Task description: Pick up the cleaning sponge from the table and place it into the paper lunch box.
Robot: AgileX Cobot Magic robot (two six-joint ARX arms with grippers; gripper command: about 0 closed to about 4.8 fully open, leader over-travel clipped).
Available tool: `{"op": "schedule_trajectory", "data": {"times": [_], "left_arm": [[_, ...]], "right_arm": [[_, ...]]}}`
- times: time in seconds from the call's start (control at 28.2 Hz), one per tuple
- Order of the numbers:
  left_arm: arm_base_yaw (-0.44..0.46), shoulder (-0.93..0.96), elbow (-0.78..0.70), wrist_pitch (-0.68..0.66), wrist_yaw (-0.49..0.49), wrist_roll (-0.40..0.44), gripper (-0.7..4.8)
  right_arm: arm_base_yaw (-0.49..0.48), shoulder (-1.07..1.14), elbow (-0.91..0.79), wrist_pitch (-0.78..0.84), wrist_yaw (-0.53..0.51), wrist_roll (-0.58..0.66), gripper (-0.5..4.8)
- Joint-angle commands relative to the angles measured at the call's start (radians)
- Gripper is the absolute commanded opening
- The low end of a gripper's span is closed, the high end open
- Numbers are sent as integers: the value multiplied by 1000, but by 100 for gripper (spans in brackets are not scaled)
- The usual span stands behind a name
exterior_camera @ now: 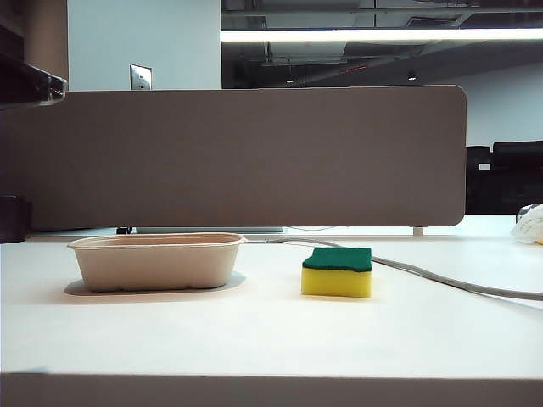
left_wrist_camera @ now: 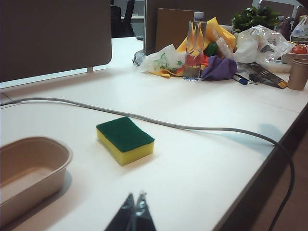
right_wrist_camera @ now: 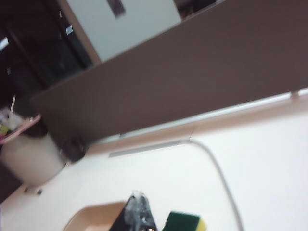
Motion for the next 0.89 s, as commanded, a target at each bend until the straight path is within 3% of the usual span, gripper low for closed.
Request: {"op": "schedule_trajectory", "data": {"times": [0.04,0.11,0.18,0.25,0.28,0.36,0.6,0.78,0.89], "left_arm": [[2,1,1,13,6,1,-5],[1,1,1,13,6,1,-5],[1,1,1,13,6,1,-5],[1,1,1,12,7,1,-5],[1,1,1,13,6,1,-5],[1,1,1,13,3,1,-5],[0,1,1,13,3,1,-5],[-1,1,1,13,2,1,-5],[0,0,1,14,-5,1,-5]], "right_arm": [[6,217,114,-19,-150,1,41],[33,370,193,-21,-215,22,100],[87,523,266,-22,-224,22,109],[146,679,342,-24,-209,21,171],[165,745,378,-33,-204,21,246],[196,890,461,-64,-209,22,466],[298,1267,689,-225,-192,18,479],[335,1393,735,-340,-10,22,479],[339,1435,735,-355,13,22,479]]}}
